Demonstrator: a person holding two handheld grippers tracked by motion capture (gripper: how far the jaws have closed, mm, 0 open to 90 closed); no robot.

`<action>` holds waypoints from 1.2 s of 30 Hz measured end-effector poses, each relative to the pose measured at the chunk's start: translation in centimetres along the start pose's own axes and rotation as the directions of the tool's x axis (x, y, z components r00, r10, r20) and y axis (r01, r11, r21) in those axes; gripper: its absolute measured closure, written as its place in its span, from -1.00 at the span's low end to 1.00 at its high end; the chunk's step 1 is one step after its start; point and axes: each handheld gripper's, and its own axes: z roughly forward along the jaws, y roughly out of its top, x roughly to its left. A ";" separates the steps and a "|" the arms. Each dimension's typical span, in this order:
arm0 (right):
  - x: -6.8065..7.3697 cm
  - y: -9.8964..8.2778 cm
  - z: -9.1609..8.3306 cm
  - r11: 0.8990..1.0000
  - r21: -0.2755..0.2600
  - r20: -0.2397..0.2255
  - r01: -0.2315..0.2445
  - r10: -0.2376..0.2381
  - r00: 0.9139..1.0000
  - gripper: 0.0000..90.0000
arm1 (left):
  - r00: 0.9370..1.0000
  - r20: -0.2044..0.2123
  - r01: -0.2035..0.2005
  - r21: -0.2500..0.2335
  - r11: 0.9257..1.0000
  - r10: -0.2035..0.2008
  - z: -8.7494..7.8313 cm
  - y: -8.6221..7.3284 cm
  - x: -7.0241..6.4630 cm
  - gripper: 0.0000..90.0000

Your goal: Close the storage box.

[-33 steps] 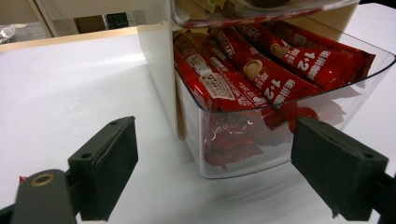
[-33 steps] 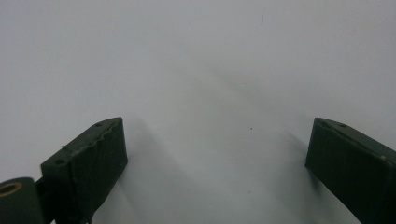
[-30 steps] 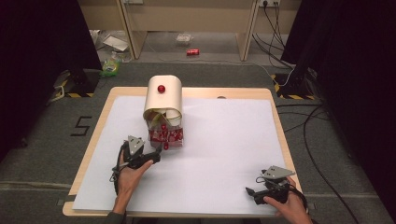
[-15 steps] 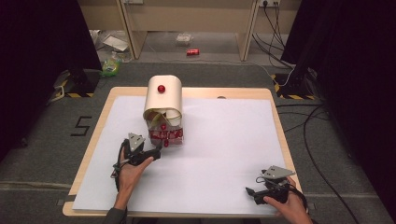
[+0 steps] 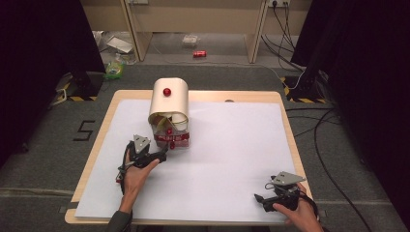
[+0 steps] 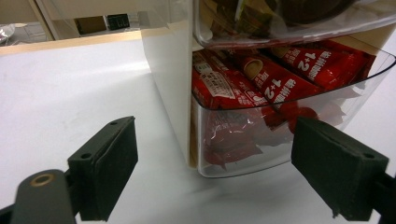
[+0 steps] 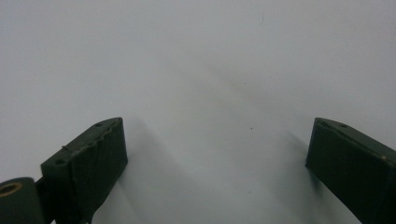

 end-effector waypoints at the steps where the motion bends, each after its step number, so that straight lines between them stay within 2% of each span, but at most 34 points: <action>1: 0.0 0.0 0.0 1.000 0.000 0.000 0.000 0.000 1.000 -0.88 | 1.000 -0.002 0.003 0.000 1.000 -0.003 0.1 0.0 0.0 -0.69; 4: 0.0 0.0 0.0 1.000 0.000 0.000 0.001 -0.001 1.000 -0.88 | 1.000 -0.008 -0.008 0.004 1.000 0.008 0.2 0.0 0.0 -0.69; 17: 0.0 0.0 0.0 1.000 0.000 -0.001 -0.001 0.001 1.000 -0.88 | 1.000 -0.022 0.004 0.009 1.000 -0.004 0.7 0.0 0.5 -0.70; 23: 0.0 0.0 0.0 1.000 0.000 0.000 0.000 0.000 1.000 -0.88 | 0.999 -0.046 -0.003 0.010 1.000 0.003 0.7 0.0 0.3 -0.76; 36: 0.0 0.0 0.0 1.000 0.000 -0.001 0.000 0.000 1.000 -0.88 | 1.000 -0.022 -0.008 0.004 1.000 0.009 0.1 -0.1 0.1 -0.61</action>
